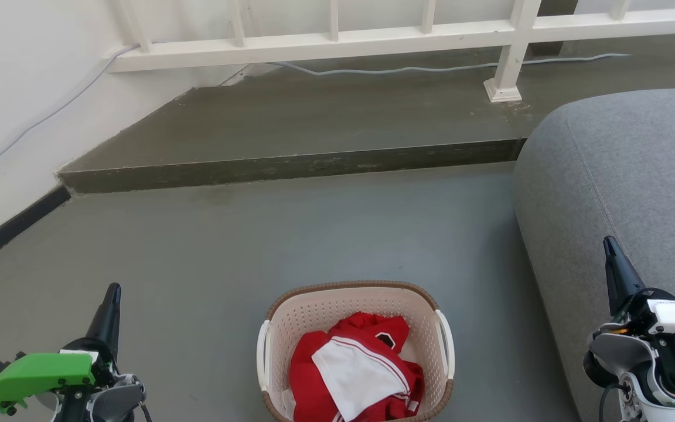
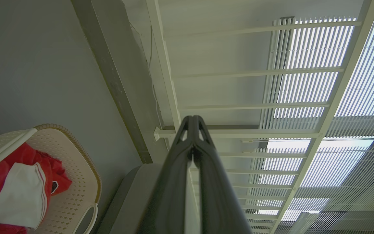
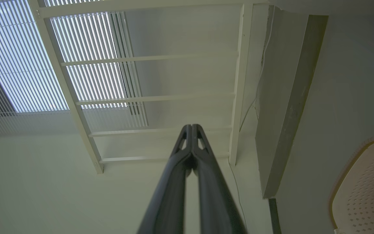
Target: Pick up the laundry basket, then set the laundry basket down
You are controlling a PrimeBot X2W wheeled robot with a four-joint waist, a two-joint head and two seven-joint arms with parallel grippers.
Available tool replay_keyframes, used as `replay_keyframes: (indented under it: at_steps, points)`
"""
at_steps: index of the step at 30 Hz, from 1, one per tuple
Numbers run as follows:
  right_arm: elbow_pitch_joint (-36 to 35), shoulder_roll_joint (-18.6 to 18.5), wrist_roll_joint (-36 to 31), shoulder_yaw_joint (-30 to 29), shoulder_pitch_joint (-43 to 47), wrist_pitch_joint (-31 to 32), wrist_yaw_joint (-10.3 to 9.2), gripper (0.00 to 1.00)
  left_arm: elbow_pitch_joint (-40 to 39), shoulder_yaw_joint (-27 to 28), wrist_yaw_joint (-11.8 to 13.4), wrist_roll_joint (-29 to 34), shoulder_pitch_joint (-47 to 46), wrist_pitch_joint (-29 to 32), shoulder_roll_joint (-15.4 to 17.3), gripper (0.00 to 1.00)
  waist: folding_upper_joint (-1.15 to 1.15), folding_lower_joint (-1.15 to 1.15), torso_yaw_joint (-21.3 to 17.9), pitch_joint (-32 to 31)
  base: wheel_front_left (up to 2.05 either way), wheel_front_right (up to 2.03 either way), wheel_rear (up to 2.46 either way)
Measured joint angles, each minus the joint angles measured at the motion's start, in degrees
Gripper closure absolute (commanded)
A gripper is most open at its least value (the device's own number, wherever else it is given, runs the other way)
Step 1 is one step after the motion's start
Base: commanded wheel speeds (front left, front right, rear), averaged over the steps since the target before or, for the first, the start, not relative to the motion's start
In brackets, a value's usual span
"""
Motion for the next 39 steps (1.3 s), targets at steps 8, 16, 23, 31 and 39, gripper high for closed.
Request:
replay_keyframes:
  at_steps: [8, 16, 23, 31, 39]
  points:
    - [0.00, 0.01, 0.00, -0.01, 0.00, 0.00, -0.01, 1.00, 0.00, 0.01, 0.00, 0.00, 0.00, 0.00, 0.00, 1.00, 0.00, 0.00, 0.00, 0.00, 0.00, 0.00, 0.00]
    - [0.00, 0.02, 0.00, -0.01, 0.00, 0.00, -0.01, 1.00, 0.00, 0.02, 0.00, 0.00, 0.00, 0.00, 0.00, 1.00, 0.00, 0.00, 0.00, 0.00, 0.00, 0.00, 0.00]
    - [0.00, 0.02, 0.00, -0.02, 0.00, 0.00, -0.01, 1.00, 0.00, 0.02, 0.00, 0.00, 0.00, 0.01, -0.01, 1.00, 0.00, 0.00, 0.00, 0.00, 0.00, 0.00, 0.00]
    - [0.00, 0.03, 0.00, -0.02, 0.00, 0.00, -0.01, 1.00, 0.00, 0.03, 0.00, 0.00, 0.00, 0.25, -0.02, 1.00, 0.00, 0.00, 0.00, 0.00, 0.00, 0.00, 0.00]
    - [0.00, 0.03, 0.00, -0.02, 0.00, 0.00, -0.01, 1.00, 0.00, 0.04, 0.00, 0.00, 0.00, 0.25, -0.02, 1.00, 0.00, 0.00, 0.00, 0.00, 0.00, 0.00, 0.00]
